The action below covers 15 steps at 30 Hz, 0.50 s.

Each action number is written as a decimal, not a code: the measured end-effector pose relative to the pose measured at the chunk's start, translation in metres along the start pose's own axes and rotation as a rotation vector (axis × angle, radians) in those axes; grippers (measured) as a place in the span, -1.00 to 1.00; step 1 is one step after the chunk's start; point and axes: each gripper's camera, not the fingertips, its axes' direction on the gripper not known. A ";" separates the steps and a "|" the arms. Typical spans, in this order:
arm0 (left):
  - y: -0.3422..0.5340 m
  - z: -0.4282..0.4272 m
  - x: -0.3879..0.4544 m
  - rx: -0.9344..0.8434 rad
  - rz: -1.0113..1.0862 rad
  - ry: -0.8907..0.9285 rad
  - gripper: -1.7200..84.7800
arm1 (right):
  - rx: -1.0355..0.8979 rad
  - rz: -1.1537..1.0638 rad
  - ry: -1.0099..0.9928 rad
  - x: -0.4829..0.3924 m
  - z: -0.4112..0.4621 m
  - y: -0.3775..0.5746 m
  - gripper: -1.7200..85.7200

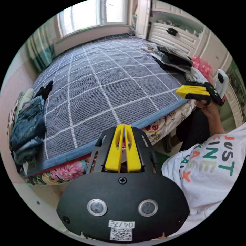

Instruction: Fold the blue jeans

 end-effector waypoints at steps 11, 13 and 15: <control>0.046 -0.065 -0.142 0.054 -0.011 -0.053 -0.98 | -0.105 -0.190 -0.071 -0.104 0.162 -0.123 -0.97; 0.048 -0.078 -0.168 0.049 -0.010 -0.044 -0.98 | -0.082 -0.171 -0.026 -0.107 0.181 -0.142 -0.96; 0.058 -0.093 -0.203 0.042 -0.042 -0.056 -0.98 | -0.048 -0.161 -0.001 -0.108 0.198 -0.162 -0.96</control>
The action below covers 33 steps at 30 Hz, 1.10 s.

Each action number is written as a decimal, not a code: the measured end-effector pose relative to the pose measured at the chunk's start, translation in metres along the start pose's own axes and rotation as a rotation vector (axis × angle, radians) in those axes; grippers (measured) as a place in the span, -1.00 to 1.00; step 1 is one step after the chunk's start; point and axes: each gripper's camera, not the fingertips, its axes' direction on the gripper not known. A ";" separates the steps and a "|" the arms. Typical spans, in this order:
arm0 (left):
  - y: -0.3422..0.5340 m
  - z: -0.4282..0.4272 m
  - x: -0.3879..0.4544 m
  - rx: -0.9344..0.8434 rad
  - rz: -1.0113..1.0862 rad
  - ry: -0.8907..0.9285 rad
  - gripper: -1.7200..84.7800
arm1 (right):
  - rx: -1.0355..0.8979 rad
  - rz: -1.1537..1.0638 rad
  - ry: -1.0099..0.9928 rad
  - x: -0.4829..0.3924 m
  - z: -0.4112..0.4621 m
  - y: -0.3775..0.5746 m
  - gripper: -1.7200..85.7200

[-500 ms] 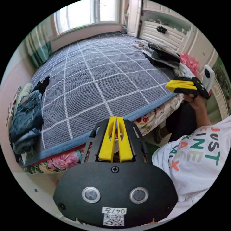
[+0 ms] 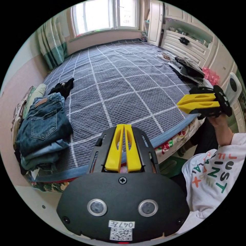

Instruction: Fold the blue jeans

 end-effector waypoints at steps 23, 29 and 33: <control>0.112 -0.060 -0.218 0.115 -0.329 0.220 -0.98 | -0.051 -0.107 -0.004 0.009 0.298 -0.243 -0.87; 0.130 -0.081 -0.254 0.242 -0.436 0.312 -0.98 | -0.127 0.035 -0.105 0.043 0.370 -0.262 -0.80; 0.144 -0.090 -0.275 0.345 -0.500 0.431 -0.98 | -0.144 0.099 -0.041 0.060 0.389 -0.268 -0.79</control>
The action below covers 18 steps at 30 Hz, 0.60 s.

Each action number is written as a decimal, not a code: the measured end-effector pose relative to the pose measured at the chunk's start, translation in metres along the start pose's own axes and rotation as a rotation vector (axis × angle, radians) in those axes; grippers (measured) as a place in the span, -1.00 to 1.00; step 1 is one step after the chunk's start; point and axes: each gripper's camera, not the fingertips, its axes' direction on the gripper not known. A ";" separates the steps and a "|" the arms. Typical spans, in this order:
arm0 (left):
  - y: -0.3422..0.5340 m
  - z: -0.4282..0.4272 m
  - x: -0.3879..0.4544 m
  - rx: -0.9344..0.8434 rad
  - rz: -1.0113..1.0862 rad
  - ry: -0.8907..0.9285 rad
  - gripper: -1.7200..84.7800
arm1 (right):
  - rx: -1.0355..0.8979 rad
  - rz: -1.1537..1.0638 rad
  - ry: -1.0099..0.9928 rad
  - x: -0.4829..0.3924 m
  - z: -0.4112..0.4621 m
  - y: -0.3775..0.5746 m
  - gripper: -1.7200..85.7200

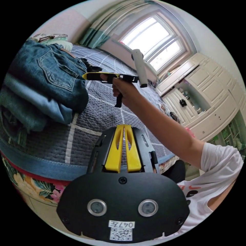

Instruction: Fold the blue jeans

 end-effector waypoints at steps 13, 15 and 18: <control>-0.005 -0.014 0.019 -0.038 -0.017 -0.221 -0.98 | 0.087 0.028 -0.117 -0.005 -0.066 0.002 -0.95; -0.004 -0.017 0.028 -0.007 -0.021 -0.270 -0.98 | 0.141 -0.016 -0.093 -0.011 -0.102 0.007 -0.96; -0.002 -0.024 0.044 0.048 -0.035 -0.374 -0.98 | 0.255 -0.062 -0.049 -0.019 -0.175 0.027 -0.96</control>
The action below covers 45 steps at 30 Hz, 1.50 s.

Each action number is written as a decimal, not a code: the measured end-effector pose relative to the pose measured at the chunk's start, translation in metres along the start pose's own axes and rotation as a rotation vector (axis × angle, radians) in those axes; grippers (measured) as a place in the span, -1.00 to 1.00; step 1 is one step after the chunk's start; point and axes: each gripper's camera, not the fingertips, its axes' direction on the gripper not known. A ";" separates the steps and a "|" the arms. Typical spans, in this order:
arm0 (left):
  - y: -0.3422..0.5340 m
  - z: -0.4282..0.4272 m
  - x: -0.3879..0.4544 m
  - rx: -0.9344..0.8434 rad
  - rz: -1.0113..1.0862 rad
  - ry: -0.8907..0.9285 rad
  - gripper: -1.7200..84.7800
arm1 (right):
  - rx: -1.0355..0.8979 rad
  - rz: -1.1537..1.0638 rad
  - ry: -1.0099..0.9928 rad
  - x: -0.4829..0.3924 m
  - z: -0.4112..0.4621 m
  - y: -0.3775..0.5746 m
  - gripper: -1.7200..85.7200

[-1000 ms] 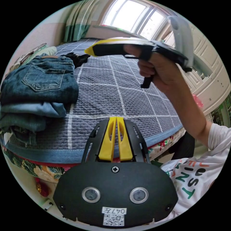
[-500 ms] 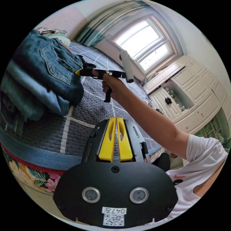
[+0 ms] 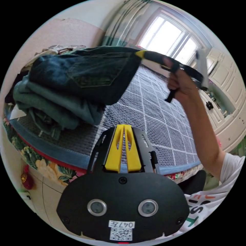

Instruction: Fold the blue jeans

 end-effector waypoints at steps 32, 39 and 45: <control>0.048 0.149 0.443 -0.535 0.684 0.180 -0.66 | -0.231 0.479 0.585 0.012 -0.634 0.425 -0.96; 0.083 0.148 0.500 -0.507 0.888 0.052 -0.96 | -0.193 0.491 0.573 0.012 -0.675 0.448 -0.96; 0.046 0.099 0.477 -0.376 0.693 0.372 -0.98 | -0.208 0.449 0.616 0.009 -0.713 0.446 -0.96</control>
